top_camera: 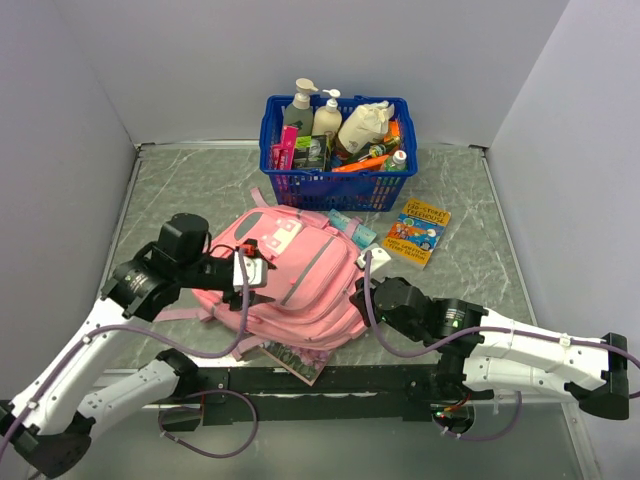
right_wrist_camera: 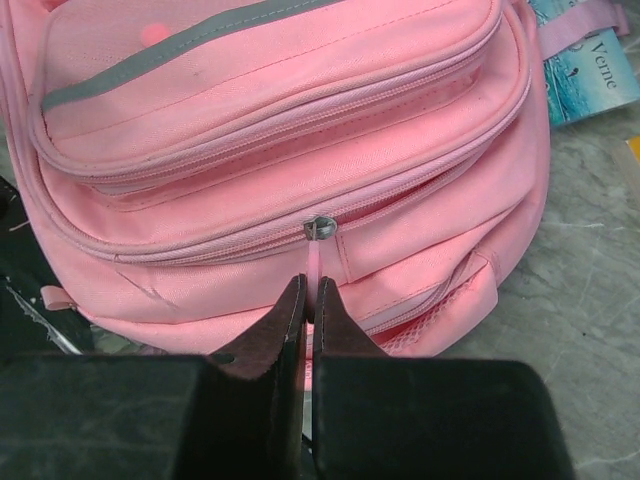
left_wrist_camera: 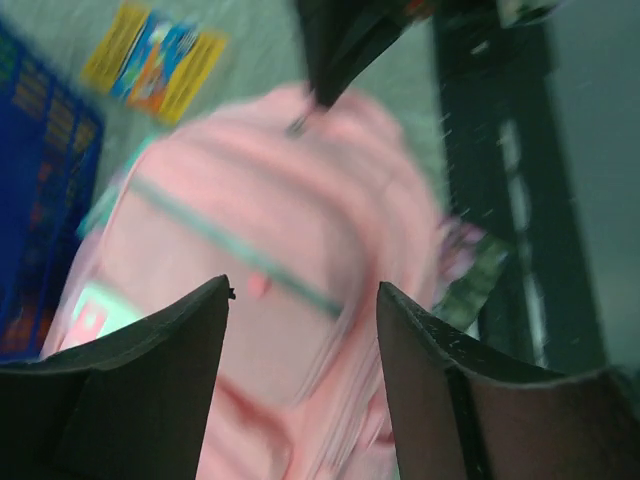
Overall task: Pack the student bag
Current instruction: Zip the student bag at the center of the board.
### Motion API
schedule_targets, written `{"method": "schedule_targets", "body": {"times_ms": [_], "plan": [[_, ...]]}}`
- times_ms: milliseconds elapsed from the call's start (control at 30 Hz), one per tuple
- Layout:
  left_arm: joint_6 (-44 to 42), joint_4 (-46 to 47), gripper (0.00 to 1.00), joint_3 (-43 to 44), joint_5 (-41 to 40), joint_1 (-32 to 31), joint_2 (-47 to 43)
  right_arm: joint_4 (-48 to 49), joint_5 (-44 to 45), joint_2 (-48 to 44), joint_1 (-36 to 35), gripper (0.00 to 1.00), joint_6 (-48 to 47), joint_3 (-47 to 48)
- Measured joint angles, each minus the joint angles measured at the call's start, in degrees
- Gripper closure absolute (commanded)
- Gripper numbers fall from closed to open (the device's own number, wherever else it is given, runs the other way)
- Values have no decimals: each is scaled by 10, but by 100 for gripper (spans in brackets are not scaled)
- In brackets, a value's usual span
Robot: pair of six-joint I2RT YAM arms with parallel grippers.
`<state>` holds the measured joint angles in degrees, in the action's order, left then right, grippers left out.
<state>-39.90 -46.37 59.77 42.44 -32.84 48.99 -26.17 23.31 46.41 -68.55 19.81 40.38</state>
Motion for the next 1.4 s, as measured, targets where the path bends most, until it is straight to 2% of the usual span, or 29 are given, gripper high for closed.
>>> {"method": "schedule_targets", "body": {"times_ms": [167, 267, 400, 700, 1000, 1100, 1133, 1200, 1400], "plan": [[102, 83, 52, -13, 14, -138, 10, 3, -10, 0, 2, 100, 0, 0], [140, 132, 57, -43, -5, -199, 43, 6, -15, 0, 3, 100, 0, 0], [168, 188, 57, -74, -68, -247, 107, 9, -20, -3, 3, 100, -3, 0], [204, 287, 62, -80, -195, -289, 164, 18, -36, -17, 3, 100, -13, 0], [216, 300, 68, -80, -247, -298, 185, 21, -45, -28, 3, 100, -17, 0], [214, 306, 80, -85, -254, -298, 184, 21, -46, -28, 3, 100, -19, -2], [211, 308, 89, -88, -256, -298, 184, 21, -46, -28, 3, 100, -19, -2], [206, 309, 98, -91, -259, -299, 183, 21, -46, -28, 3, 100, -21, -3], [181, 298, 99, -94, -258, -300, 175, 28, -39, -18, 5, 100, -28, -3]]}}
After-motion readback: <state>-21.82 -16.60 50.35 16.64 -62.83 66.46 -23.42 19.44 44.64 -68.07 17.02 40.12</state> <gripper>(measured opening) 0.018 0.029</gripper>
